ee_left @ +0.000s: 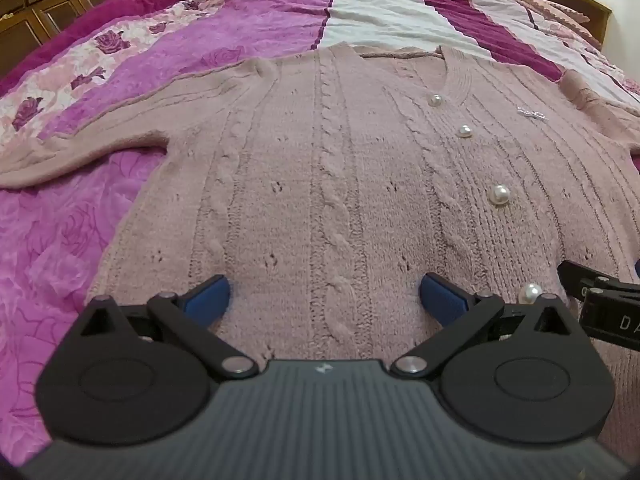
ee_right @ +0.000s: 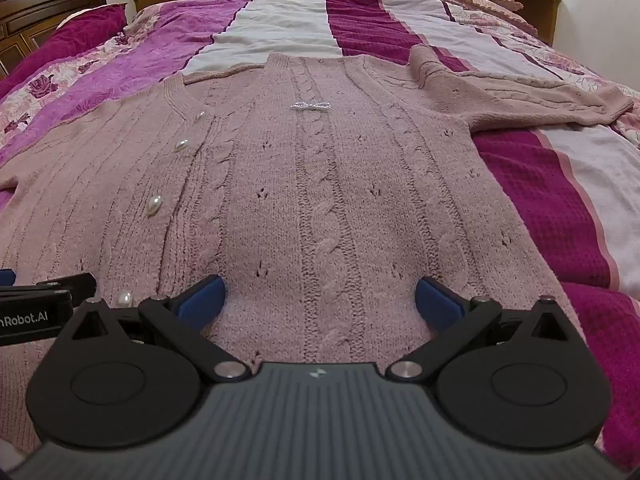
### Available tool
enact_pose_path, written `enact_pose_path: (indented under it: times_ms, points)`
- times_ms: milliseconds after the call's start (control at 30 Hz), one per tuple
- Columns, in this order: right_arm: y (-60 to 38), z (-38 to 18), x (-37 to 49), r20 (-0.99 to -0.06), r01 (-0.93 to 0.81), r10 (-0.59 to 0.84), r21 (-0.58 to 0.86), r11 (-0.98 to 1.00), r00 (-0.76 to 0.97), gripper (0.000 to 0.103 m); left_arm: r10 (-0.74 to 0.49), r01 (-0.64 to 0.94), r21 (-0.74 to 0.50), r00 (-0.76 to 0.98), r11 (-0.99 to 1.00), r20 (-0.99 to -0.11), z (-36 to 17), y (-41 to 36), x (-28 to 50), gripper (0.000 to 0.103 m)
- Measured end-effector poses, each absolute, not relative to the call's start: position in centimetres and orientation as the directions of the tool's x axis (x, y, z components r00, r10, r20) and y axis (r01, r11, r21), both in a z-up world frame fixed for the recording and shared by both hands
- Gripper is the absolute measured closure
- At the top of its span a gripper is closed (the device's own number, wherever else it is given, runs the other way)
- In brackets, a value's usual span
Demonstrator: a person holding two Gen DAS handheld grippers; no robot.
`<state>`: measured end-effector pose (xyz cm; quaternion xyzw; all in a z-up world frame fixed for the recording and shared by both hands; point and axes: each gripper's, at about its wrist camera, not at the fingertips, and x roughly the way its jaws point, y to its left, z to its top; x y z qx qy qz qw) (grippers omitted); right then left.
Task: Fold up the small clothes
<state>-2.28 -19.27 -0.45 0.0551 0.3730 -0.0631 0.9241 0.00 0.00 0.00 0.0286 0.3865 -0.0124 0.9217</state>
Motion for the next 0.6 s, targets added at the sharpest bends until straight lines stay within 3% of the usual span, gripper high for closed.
enact_pose_path:
  times_ms: [600]
  points:
    - [-19.18, -0.56, -2.19, -0.696, 0.158, -0.079, 0.049, 0.986, 0.713, 0.0, 0.006, 0.037, 0.045, 0.698, 0.998, -0.716, -0.13, -0.14, -0.15, 0.0]
